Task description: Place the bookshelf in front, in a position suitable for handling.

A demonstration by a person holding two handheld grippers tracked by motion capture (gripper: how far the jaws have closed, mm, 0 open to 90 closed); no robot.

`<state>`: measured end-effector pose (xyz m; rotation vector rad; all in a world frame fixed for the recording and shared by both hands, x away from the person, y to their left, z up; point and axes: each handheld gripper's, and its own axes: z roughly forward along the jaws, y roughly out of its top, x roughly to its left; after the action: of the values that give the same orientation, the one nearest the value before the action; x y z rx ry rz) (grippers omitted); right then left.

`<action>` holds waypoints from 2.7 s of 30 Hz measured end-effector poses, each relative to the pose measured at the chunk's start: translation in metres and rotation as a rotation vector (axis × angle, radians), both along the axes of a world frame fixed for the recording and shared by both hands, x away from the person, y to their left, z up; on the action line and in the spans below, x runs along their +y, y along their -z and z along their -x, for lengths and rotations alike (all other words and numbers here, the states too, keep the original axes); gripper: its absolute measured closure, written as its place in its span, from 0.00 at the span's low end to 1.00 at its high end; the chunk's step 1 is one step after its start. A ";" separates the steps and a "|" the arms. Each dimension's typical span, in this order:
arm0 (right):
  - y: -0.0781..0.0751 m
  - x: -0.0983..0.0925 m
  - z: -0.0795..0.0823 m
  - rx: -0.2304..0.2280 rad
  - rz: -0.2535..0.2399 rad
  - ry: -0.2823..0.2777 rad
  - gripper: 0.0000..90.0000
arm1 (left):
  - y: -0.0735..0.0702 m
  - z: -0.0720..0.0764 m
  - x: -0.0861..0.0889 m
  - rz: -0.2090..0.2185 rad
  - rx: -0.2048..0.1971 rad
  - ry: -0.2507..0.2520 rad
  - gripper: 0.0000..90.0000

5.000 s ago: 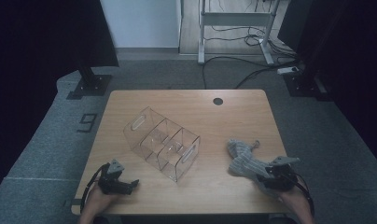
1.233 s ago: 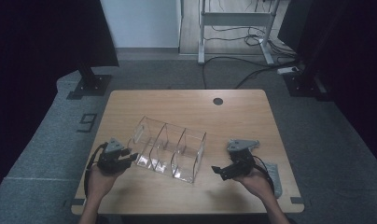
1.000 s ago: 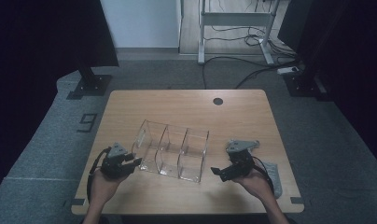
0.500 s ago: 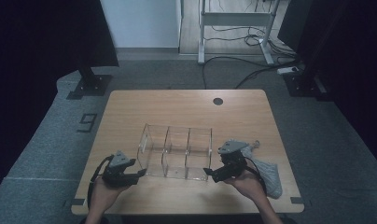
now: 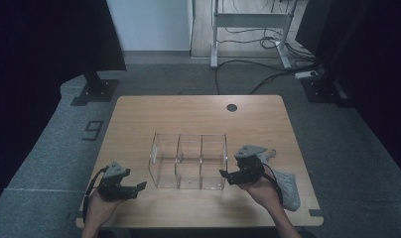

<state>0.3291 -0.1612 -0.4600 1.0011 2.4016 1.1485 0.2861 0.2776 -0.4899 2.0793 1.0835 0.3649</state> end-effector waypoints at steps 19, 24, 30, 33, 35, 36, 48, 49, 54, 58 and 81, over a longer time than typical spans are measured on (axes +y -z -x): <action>-0.005 -0.035 -0.024 0.039 -0.001 0.092 0.48 | -0.017 -0.020 -0.027 0.002 -0.034 0.050 0.16; -0.007 -0.038 -0.029 0.052 -0.004 0.099 0.62 | -0.016 -0.019 -0.032 0.001 -0.049 0.062 0.16; -0.006 -0.040 -0.030 0.055 -0.039 0.071 0.86 | -0.015 -0.018 -0.030 0.002 -0.062 0.057 0.16; -0.006 -0.039 -0.029 0.042 -0.027 0.073 0.87 | -0.018 -0.016 -0.029 0.022 -0.074 0.058 0.16; -0.006 -0.039 -0.029 0.036 -0.023 0.072 0.87 | -0.019 -0.016 -0.029 0.026 -0.080 0.060 0.15; -0.006 -0.039 -0.029 0.033 -0.022 0.072 0.87 | -0.020 -0.015 -0.030 0.032 -0.085 0.066 0.15; -0.005 -0.036 -0.033 0.014 -0.010 0.055 0.89 | -0.026 -0.011 -0.039 0.043 -0.126 0.106 0.09; -0.005 -0.035 -0.033 0.014 -0.011 0.052 0.90 | -0.027 -0.011 -0.040 0.039 -0.133 0.106 0.09; -0.005 -0.031 -0.032 0.010 -0.006 0.027 0.90 | -0.026 -0.011 -0.037 0.038 -0.143 0.098 0.09; -0.005 -0.027 -0.032 0.009 -0.004 0.014 0.91 | -0.026 -0.011 -0.036 0.041 -0.147 0.093 0.10; -0.006 -0.015 -0.030 0.005 0.002 -0.045 0.93 | -0.017 -0.011 -0.039 0.091 -0.130 0.187 0.23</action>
<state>0.3594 -0.1761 -0.4544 0.9554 2.4399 1.1599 0.2967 0.2390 -0.4727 2.0267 0.8078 0.3464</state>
